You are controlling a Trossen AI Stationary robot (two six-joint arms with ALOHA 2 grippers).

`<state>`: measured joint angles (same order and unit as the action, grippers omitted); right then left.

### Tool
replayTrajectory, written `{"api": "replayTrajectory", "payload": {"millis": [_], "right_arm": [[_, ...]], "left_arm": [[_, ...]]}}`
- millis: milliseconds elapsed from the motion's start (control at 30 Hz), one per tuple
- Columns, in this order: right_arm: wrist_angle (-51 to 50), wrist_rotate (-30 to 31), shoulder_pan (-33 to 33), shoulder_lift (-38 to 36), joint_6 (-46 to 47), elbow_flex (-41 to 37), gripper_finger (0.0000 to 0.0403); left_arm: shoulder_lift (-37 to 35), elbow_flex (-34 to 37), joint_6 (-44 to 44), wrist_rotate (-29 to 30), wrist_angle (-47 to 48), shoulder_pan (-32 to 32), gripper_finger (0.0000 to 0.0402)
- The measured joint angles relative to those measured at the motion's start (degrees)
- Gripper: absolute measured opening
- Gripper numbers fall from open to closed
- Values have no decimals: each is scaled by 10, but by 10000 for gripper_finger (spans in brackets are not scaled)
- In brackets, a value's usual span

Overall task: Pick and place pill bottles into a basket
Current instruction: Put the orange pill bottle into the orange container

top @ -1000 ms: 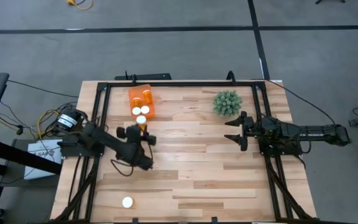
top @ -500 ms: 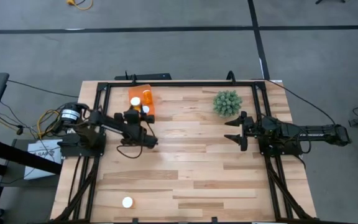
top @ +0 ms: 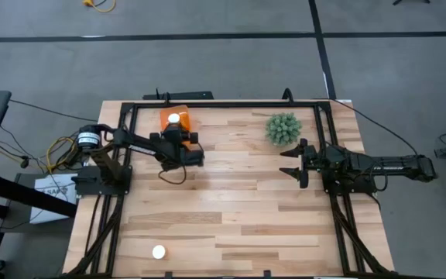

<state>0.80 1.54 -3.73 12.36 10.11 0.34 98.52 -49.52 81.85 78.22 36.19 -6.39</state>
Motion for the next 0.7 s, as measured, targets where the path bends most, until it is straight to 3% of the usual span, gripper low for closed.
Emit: {"api": "replayTrajectory", "payload": {"millis": [367, 533, 700], "right_arm": [[0, 0, 0, 0, 0, 0, 311], [0, 0, 0, 0, 0, 0, 311], [0, 0, 0, 0, 0, 0, 311]], "left_arm": [[0, 0, -264, -95, -250, -73, 169], [0, 0, -290, -149, -297, -107, 169], [0, 0, -278, -159, -297, -124, 169]]}}
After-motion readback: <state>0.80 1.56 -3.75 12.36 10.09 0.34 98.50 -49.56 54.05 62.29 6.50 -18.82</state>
